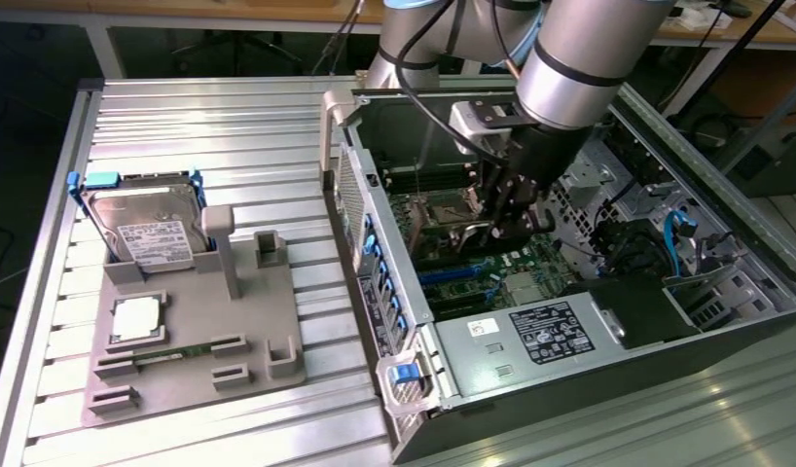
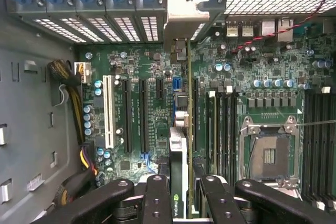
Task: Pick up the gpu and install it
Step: 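Insert the gpu into the slot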
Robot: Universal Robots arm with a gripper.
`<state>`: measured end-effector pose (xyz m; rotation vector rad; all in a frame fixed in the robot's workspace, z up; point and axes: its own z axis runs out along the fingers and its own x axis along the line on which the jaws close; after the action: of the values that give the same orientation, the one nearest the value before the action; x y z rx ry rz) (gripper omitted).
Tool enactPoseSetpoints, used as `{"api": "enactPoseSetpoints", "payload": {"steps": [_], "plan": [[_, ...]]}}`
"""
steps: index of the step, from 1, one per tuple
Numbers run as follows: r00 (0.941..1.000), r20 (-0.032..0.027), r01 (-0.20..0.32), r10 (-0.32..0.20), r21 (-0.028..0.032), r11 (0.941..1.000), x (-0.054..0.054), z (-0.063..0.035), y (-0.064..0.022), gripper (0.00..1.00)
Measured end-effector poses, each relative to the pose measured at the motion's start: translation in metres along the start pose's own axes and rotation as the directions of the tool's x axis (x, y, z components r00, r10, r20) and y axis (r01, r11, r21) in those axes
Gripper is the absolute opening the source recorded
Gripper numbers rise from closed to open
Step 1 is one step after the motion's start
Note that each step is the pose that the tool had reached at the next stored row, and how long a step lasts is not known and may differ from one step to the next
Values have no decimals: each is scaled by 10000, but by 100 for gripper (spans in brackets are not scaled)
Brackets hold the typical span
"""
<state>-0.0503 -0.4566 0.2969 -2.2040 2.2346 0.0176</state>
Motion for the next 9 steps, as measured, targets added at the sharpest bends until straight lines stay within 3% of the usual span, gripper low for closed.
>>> {"api": "enactPoseSetpoints", "payload": {"steps": [9], "plan": [[10000, 0, 48, -48, 14, 10000, 2, 85, 70, 27]]}}
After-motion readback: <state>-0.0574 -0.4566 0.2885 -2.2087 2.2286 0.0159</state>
